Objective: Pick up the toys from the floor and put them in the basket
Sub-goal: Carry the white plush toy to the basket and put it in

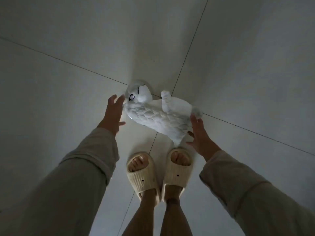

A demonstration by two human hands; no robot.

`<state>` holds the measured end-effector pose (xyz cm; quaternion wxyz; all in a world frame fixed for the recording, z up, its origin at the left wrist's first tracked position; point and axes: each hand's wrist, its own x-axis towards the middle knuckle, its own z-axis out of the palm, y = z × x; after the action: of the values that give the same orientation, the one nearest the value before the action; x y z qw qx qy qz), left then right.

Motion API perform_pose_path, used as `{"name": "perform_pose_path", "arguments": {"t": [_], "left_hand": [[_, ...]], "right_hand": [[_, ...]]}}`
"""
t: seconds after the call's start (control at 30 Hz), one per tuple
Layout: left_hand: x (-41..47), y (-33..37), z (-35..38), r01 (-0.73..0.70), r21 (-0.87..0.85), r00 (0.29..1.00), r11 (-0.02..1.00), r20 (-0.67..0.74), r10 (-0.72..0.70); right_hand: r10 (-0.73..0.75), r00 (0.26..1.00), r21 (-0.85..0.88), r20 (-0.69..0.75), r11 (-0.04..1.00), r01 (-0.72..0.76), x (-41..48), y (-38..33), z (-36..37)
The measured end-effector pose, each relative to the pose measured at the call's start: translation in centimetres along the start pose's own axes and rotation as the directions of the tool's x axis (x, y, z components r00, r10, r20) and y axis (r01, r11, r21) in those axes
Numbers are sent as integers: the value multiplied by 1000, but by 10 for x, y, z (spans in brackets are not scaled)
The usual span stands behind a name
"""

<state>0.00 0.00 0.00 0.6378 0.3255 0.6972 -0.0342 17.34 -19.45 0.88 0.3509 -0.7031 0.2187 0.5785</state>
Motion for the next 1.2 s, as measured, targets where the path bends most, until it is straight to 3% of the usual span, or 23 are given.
{"name": "perform_pose_path", "arguments": {"t": [0.13, 0.23, 0.33, 0.5, 0.67, 0.87, 1.03, 1.2], "left_hand": [[26, -2, 14, 23, 33, 999, 999, 30, -24], [32, -3, 20, 39, 29, 999, 999, -1, -39], [4, -6, 12, 42, 20, 999, 999, -28, -42], [-98, -6, -18, 20, 30, 998, 999, 63, -22], [-235, 1, -52, 82, 60, 991, 995, 104, -88], [-398, 33, -80, 144, 89, 985, 986, 86, -151], [-506, 81, -99, 70, 36, 996, 997, 60, -72], [-581, 113, -104, -49, -41, 995, 998, 83, 52]], "right_hand": [[-153, 979, 151, 138, 980, 132, 23, 4, 7], [-194, 974, 233, 116, 959, 163, 24, -1, 5], [-202, 974, 179, 103, 967, 181, 0, -9, -7], [-121, 991, -11, 61, 992, 122, -91, -20, -32], [-92, 995, -141, 35, 985, 96, -219, -22, -61], [-97, 995, -189, -11, 978, 93, -380, -30, -96], [-150, 988, -191, 26, 970, 152, -493, -61, -120], [-301, 953, -187, 48, 934, 304, -565, -93, -145]]}}
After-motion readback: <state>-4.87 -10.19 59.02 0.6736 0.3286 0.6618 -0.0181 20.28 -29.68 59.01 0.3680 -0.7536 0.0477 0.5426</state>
